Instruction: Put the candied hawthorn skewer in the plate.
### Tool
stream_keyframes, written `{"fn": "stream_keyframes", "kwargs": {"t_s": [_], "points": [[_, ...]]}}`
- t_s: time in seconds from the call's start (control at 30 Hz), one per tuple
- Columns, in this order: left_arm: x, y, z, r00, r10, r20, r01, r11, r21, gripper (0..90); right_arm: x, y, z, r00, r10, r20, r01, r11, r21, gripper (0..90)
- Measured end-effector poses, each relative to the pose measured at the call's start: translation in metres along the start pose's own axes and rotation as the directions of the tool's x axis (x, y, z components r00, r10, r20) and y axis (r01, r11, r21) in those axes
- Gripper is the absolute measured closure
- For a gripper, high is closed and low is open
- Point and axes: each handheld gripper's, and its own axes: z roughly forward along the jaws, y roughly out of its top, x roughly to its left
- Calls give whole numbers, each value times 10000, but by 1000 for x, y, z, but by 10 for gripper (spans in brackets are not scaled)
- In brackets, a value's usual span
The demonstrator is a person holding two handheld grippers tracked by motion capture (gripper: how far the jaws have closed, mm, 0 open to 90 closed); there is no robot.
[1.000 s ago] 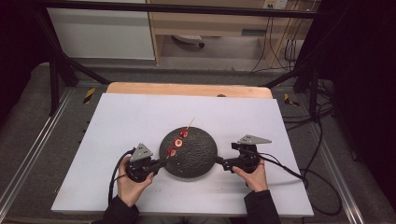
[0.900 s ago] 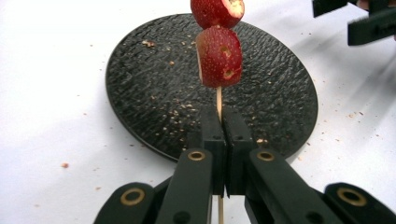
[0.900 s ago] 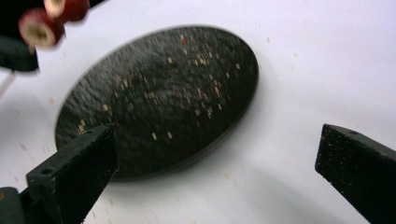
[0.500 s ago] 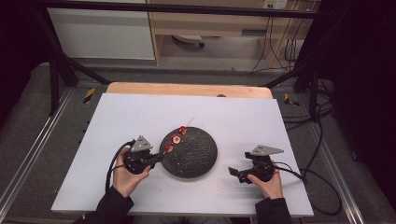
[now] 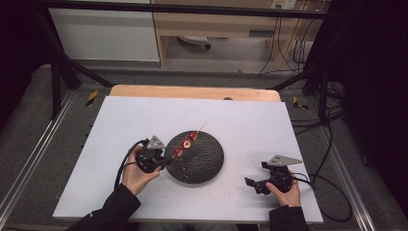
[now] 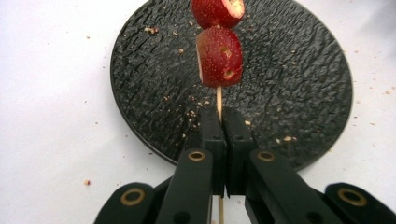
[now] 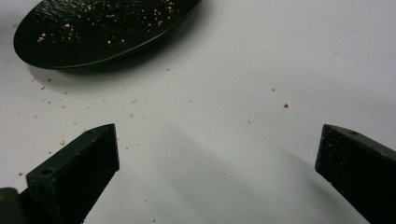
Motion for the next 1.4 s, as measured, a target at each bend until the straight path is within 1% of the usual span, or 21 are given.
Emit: {"fn": "stream_keyframes", "kwargs": {"t_s": [0.1, 0.17, 0.23, 0.3, 0.47, 0.7, 0.8, 0.87, 0.97, 1.2, 1.33, 1.4], "points": [[0, 3, 7, 10000, -8, 38, 7, 9997, 252, 886, -2, -2, -1, 10000, -3, 44, 3, 10000, 54, 5], [-1, 4, 12, 10000, -35, -14, 35, 9990, 436, 886, -2, -2, -1, 10000, 52, -13, -52, 10000, -5, 5], [-2, 4, 16, 10000, 33, -49, -29, 9978, 661, 886, -2, -2, -1, 10000, -15, -6, 15, 10000, 23, 5], [-5, 4, 20, 9999, 148, -86, -139, 9957, 912, 886, -2, -3, -1, 10000, -49, -21, 49, 10000, 30, 5], [-10, 4, 28, 9996, 289, -77, -275, 9894, 1428, 886, -1, -3, -2, 10000, -1, -80, 1, 10000, 11, 5], [-14, 6, 38, 9993, 330, -156, -299, 9851, 1692, 886, -2, -3, -3, 10000, -49, -79, 49, 10000, 6, 5], [-15, 7, 40, 9994, 283, -202, -244, 9848, 1718, 886, -2, -3, -2, 10000, -40, -80, 40, 10000, -2, 6], [-15, 7, 41, 9993, 303, -223, -260, 9848, 1720, 886, -1, -3, -2, 10000, 26, -95, -26, 10000, 55, 5], [-15, 6, 42, 9990, 361, -269, -312, 9859, 1643, 882, -1, -3, -2, 9999, -35, -100, 36, 10000, 65, 6], [-15, 5, 41, 9993, 321, -180, -291, 9884, 1488, 869, -1, -3, -2, 10000, -32, -67, 33, 10000, 71, 5], [-15, 5, 34, 9995, 322, -60, -313, 9930, 1141, 823, -1, -3, -2, 10000, -25, -67, 26, 10000, 61, 6], [-15, 4, 29, 9994, 338, 14, -338, 9946, 983, 784, 0, -3, -2, 10000, -27, -59, 27, 10000, 86, 6]]}}
